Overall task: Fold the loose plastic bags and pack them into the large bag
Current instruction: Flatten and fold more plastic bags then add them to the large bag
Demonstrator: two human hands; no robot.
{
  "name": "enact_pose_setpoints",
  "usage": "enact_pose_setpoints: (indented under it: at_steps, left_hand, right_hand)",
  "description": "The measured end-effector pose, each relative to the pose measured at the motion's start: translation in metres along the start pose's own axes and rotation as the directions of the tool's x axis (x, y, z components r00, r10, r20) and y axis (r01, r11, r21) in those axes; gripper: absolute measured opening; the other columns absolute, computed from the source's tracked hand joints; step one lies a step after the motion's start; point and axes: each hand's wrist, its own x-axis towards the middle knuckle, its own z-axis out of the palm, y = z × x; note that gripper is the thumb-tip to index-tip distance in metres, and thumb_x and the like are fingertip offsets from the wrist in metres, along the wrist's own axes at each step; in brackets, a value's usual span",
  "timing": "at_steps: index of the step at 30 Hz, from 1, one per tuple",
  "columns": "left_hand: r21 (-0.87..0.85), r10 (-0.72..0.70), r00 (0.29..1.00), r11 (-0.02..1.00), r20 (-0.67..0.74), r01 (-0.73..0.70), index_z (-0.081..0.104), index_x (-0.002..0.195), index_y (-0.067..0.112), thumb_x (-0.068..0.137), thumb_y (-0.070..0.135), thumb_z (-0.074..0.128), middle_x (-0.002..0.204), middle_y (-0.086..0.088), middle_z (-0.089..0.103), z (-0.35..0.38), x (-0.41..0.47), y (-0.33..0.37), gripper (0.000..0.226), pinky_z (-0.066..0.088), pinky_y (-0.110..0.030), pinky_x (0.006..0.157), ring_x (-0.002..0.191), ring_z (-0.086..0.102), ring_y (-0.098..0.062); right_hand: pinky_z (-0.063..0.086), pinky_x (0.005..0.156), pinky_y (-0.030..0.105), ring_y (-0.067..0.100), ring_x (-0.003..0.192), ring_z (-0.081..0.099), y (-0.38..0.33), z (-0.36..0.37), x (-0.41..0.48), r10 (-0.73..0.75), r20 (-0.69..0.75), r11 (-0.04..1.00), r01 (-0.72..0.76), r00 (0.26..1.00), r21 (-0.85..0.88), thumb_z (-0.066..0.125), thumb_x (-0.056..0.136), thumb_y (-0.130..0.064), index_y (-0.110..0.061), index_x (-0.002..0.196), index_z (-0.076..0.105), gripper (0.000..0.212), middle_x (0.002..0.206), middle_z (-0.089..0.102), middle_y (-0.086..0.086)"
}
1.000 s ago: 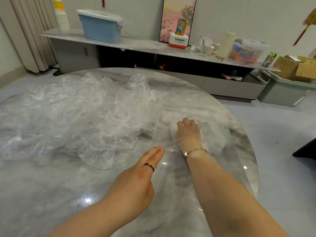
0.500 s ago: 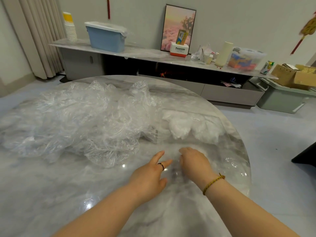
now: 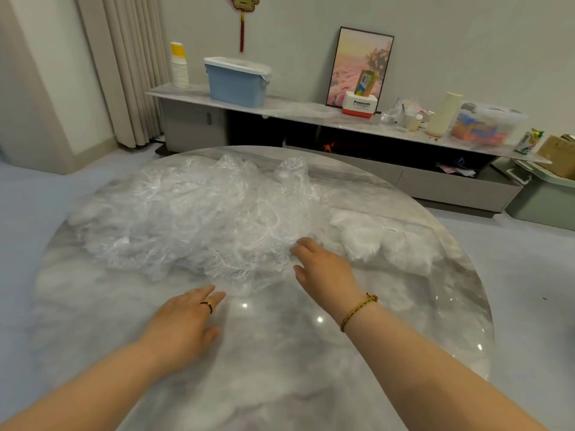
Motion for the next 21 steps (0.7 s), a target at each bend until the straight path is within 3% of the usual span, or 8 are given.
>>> enact_pose_setpoints:
  at_steps: [3, 5, 7, 9, 11, 13, 16, 21]
  left_hand:
    - [0.036, -0.024, 0.999, 0.999, 0.023, 0.023, -0.003, 0.148, 0.024, 0.088, 0.061, 0.018, 0.156, 0.002, -0.007, 0.01, -0.003, -0.01, 0.073, 0.003, -0.025, 0.114, 0.144, 0.0, -0.012]
    - [0.015, -0.004, 1.0, 1.0, 0.012, 0.004, -0.003, 0.147, 0.025, 0.057, 0.067, -0.01, 0.156, 0.002, -0.009, 0.017, -0.004, -0.014, 0.1, -0.001, -0.025, 0.114, 0.144, -0.005, -0.012]
    - [-0.009, 0.008, 1.0, 1.0, -0.006, -0.008, -0.004, 0.147, 0.025, 0.04, 0.06, -0.019, 0.155, 0.002, -0.012, 0.022, -0.003, -0.017, 0.113, -0.006, -0.02, 0.11, 0.143, -0.008, -0.012]
    - [-0.034, 0.02, 1.0, 0.999, -0.002, -0.02, -0.005, 0.147, 0.026, 0.036, 0.069, -0.02, 0.155, 0.003, -0.014, 0.025, -0.002, -0.021, 0.12, -0.011, -0.017, 0.102, 0.143, -0.011, -0.012]
    - [-0.03, 0.041, 0.999, 0.999, 0.029, -0.04, -0.006, 0.147, 0.027, 0.021, 0.082, -0.027, 0.152, 0.009, -0.019, 0.025, -0.001, -0.025, 0.138, -0.013, -0.017, 0.1, 0.142, -0.012, -0.01]
    - [-0.044, 0.054, 0.998, 0.998, 0.029, -0.053, -0.007, 0.147, 0.028, 0.021, 0.083, -0.024, 0.151, 0.01, -0.02, 0.025, -0.002, -0.028, 0.138, -0.013, -0.015, 0.103, 0.142, -0.013, -0.008]
    - [-0.104, 0.062, 0.998, 0.992, -0.028, -0.064, -0.001, 0.147, 0.028, 0.014, 0.086, -0.029, 0.155, 0.007, -0.01, 0.022, -0.002, -0.032, 0.148, -0.011, -0.012, 0.103, 0.143, -0.007, -0.007]
    - [-0.297, -0.028, 0.964, 0.953, -0.263, -0.054, 0.01, 0.146, 0.024, 0.049, 0.073, 0.003, 0.154, 0.007, 0.009, 0.012, -0.011, -0.022, 0.109, 0.012, -0.017, 0.109, 0.142, 0.015, -0.01]
  right_hand:
    - [0.041, 0.064, 0.026, 0.025, 0.097, 0.058, -0.007, 0.013, 0.026, 0.074, 0.133, 0.997, -0.071, 0.988, -0.028, 0.039, 0.094, -0.002, -0.019, 0.145, 0.022, 0.056, 0.156, 0.007, -0.004]
    - [0.035, 0.052, 0.022, 0.024, 0.081, 0.055, -0.008, 0.022, 0.042, 0.086, 0.137, 0.996, -0.081, 0.987, -0.043, 0.041, 0.091, 0.004, -0.019, 0.146, 0.019, 0.063, 0.157, 0.004, -0.002]
    - [0.036, 0.056, 0.023, 0.027, 0.085, 0.058, -0.007, 0.027, 0.055, 0.105, 0.136, 0.994, -0.1, 0.985, -0.044, 0.041, 0.09, 0.006, -0.016, 0.143, 0.026, 0.059, 0.154, 0.016, 0.002]
    - [0.036, 0.06, 0.024, 0.029, 0.089, 0.059, -0.006, 0.028, 0.064, 0.136, 0.12, 0.99, -0.132, 0.984, -0.039, 0.041, 0.091, 0.006, -0.01, 0.128, 0.045, 0.041, 0.129, 0.046, 0.009]
    - [0.028, 0.049, 0.021, 0.026, 0.075, 0.051, -0.006, 0.028, 0.069, 0.156, 0.087, 0.986, -0.15, 0.984, -0.076, 0.04, 0.092, 0.004, -0.007, 0.1, 0.053, 0.02, 0.079, 0.046, 0.003]
    - [0.025, 0.044, 0.024, 0.024, 0.072, 0.046, -0.007, 0.025, 0.069, 0.197, 0.021, 0.979, -0.196, 0.98, -0.058, 0.037, 0.094, 0.0, -0.007, 0.086, 0.048, 0.015, 0.07, 0.041, 0.003]
    - [0.041, 0.068, 0.031, 0.027, 0.091, 0.057, -0.009, 0.014, 0.061, 0.253, -0.107, 0.96, -0.236, 0.962, 0.148, 0.035, 0.099, -0.013, -0.003, 0.103, 0.061, 0.028, 0.098, 0.062, 0.012]
    - [0.037, 0.068, 0.017, 0.022, 0.087, 0.064, -0.02, -0.001, 0.022, 0.27, -0.369, 0.905, -0.103, 0.889, 0.413, 0.052, 0.093, -0.015, -0.002, 0.1, 0.069, 0.022, 0.094, 0.07, 0.009]
